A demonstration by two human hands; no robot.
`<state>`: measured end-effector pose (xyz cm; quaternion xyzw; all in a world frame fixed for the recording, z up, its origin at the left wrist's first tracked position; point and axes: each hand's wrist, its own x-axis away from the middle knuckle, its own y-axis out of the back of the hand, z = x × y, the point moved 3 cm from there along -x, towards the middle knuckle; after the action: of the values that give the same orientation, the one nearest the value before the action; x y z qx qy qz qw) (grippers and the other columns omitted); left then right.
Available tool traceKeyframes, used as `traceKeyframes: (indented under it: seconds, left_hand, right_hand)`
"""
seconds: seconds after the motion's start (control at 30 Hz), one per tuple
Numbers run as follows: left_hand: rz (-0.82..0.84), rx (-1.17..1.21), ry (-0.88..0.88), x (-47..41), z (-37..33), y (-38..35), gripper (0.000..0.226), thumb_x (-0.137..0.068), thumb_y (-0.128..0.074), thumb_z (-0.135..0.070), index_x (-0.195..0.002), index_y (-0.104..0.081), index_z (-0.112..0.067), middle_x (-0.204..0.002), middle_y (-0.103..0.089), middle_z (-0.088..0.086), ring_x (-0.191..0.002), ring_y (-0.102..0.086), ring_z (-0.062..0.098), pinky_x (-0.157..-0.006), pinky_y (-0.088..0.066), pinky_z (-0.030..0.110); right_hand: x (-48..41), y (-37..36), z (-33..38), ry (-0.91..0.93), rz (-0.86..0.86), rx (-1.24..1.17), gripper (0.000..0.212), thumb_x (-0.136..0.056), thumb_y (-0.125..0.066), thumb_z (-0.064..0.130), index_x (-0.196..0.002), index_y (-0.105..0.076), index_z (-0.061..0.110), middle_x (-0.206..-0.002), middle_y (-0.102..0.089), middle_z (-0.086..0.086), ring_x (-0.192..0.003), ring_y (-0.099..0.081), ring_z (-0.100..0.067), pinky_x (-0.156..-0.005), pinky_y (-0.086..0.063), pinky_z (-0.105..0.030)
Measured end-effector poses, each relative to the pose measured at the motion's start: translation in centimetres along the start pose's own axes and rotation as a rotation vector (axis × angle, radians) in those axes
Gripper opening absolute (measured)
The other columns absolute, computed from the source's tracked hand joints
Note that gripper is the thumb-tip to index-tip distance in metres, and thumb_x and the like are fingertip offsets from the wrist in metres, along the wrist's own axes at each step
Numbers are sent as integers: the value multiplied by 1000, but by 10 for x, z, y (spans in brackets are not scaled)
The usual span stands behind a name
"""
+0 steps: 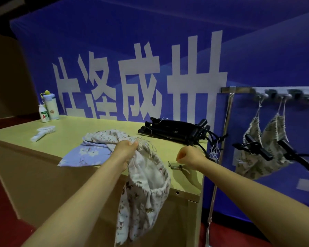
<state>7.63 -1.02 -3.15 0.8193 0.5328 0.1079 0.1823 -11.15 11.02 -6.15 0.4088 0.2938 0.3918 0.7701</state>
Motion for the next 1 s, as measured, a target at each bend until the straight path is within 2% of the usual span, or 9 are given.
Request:
traceKeyframes:
  seconds: [0.27,0.33,0.4,0.43,0.47,0.53,0.8,0.87,1.0]
  left_hand:
    - [-51,53,22,-9,7,0,41,-98,-44,-29,-63,-32,-12,-58,-27,4,-49,-25,18,-52,-21,27]
    - [-51,66,32,-10,5,-1,33,-98,-44,-30,-84,-52,-2,-63,-32,6,-49,-26,18,-51,-21,26]
    - [-59,77,37,-14,6,-1,50,-98,-43,-30,-124,-46,12,-75,-34,1,-48,-28,18,-48,-24,24]
    - [-60,78,40,-17,7,0,51,-98,-44,-31,-125,-46,12,-73,-47,19,-49,-29,18,-49,-27,24]
    - [-61,70,39,-21,8,1,46,-98,-44,-32,-112,-52,11,-87,-56,29,-50,-29,18,-54,-30,24]
    - [-59,55,43,-22,8,2,38,-97,-44,-32,-80,-46,2,-64,-37,10,-52,-29,19,-59,-30,26]
    - [-62,3,45,-21,9,5,46,-98,-43,-32,-59,-26,-14,-57,-22,3,-48,-20,19,-49,-16,28]
    - [-49,24,52,-22,10,5,46,-98,-43,-30,-59,-26,-14,-57,-22,3,-48,-20,19,-50,-16,28]
    - [-54,47,84,-19,8,9,37,-99,-43,-26,-72,-32,-4,-60,-25,4,-50,-25,17,-51,-21,27]
  right_hand:
    - [-16,-25,0,-65,-31,17,26,-86,-65,35,-98,-66,11,-95,-69,-5,-89,-65,-22,-81,-56,-38]
    - [-23,-32,3,-89,-31,44,30,-85,-64,40,-93,-66,11,-92,-70,-6,-87,-65,-23,-82,-55,-41]
    - [-27,-37,6,-109,-34,98,33,-84,-64,45,-87,-65,12,-88,-70,-5,-87,-64,-24,-82,-52,-40]
    - [-30,-39,8,-114,-38,128,33,-83,-63,46,-84,-64,14,-85,-68,-4,-87,-63,-25,-81,-49,-38]
    - [-32,-41,8,-118,-42,149,31,-82,-64,46,-80,-61,15,-82,-66,-3,-88,-62,-25,-79,-45,-36]
    - [-36,-43,8,-124,-56,168,29,-82,-64,43,-76,-58,15,-78,-61,-2,-89,-61,-27,-77,-40,-34]
    - [-50,-50,17,-89,-35,336,28,-92,-52,39,-80,-53,14,-84,-55,-5,-90,-57,-27,-74,-38,-32]
    - [-51,-49,23,-74,-15,101,29,-94,-52,35,-79,-56,10,-80,-58,-8,-82,-58,-26,-70,-41,-32]
    - [-33,-24,59,101,22,-771,26,-96,-52,20,-73,-56,10,-65,-51,0,-59,-42,-11,-55,-35,-21]
